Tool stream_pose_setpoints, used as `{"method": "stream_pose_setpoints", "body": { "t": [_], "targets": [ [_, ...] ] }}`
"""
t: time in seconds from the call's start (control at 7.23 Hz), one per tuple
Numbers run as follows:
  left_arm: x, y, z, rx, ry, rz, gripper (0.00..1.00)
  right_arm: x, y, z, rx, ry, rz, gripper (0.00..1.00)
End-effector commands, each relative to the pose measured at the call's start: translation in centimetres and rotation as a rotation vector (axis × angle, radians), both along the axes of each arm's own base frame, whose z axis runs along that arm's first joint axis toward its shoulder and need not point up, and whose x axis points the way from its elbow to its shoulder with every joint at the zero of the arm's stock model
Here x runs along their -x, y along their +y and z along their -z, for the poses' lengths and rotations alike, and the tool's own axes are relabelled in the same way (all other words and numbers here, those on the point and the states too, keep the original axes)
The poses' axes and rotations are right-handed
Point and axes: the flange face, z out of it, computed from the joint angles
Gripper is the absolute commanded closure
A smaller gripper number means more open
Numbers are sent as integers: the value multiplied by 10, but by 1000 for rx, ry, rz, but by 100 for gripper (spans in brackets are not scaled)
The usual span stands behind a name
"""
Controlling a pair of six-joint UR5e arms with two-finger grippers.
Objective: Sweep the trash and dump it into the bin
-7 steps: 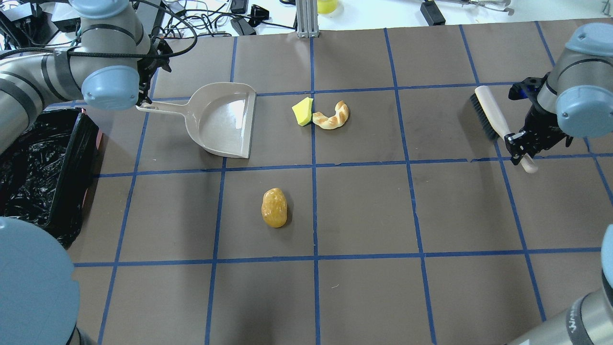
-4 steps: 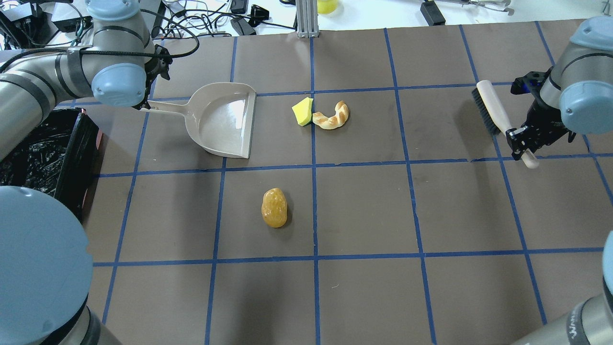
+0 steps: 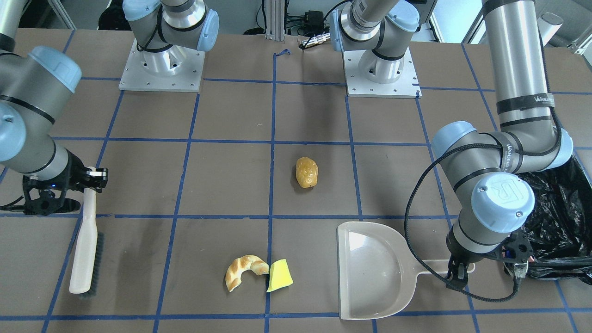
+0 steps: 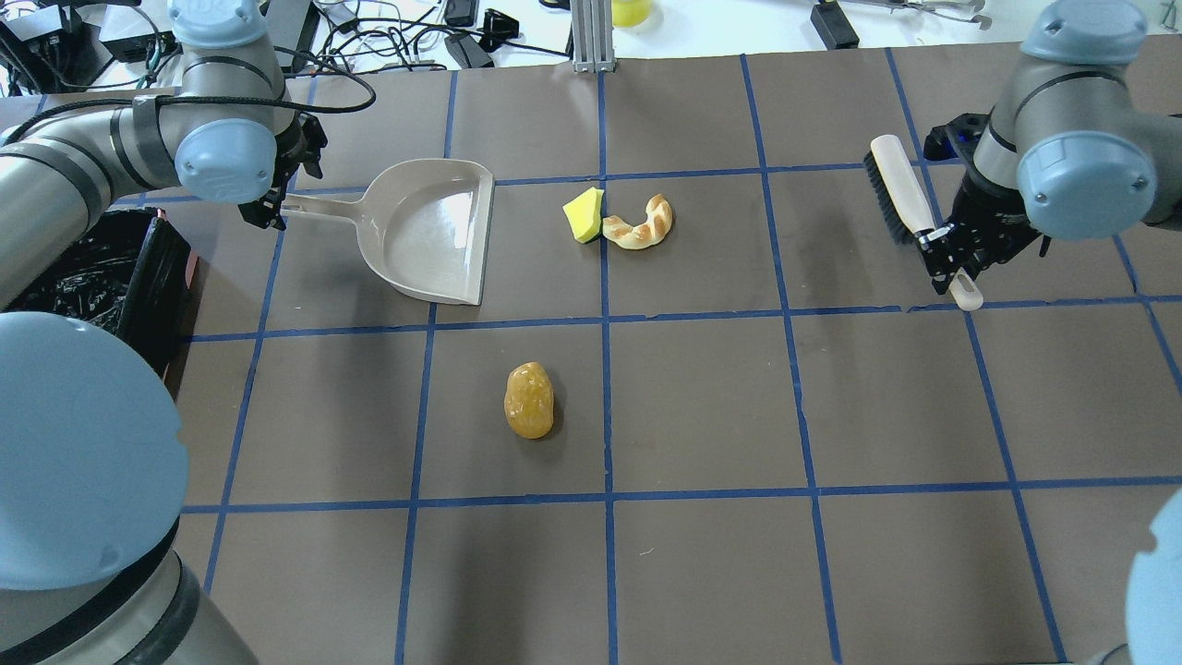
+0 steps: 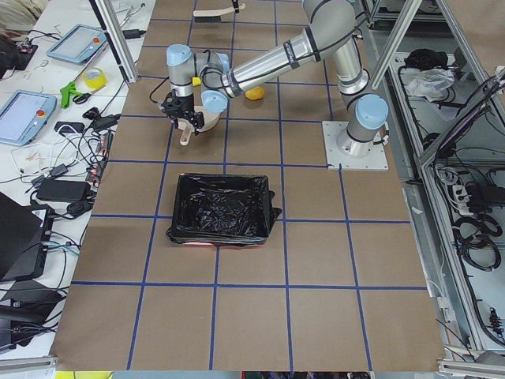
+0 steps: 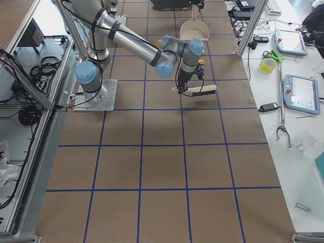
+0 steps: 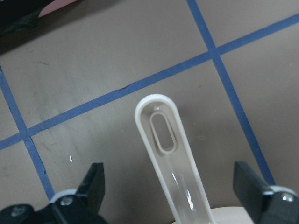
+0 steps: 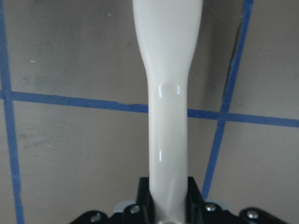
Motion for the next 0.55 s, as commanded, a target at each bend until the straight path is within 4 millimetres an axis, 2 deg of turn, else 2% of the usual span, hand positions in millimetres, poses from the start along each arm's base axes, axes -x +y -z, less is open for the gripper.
{"method": "stream_pose_setpoints", "body": {
  "t": [0.0, 0.28, 0.42],
  "targets": [
    [0, -2, 14, -3, 18, -76, 3, -85, 11, -1, -24, 38, 54, 86],
    [0, -3, 15, 4, 19, -98, 3, -178, 28, 5, 6, 79, 156, 87],
    [0, -4, 17, 8, 19, -115, 3, -207, 23, 17, -1, 74, 201, 87]
  ]
}}
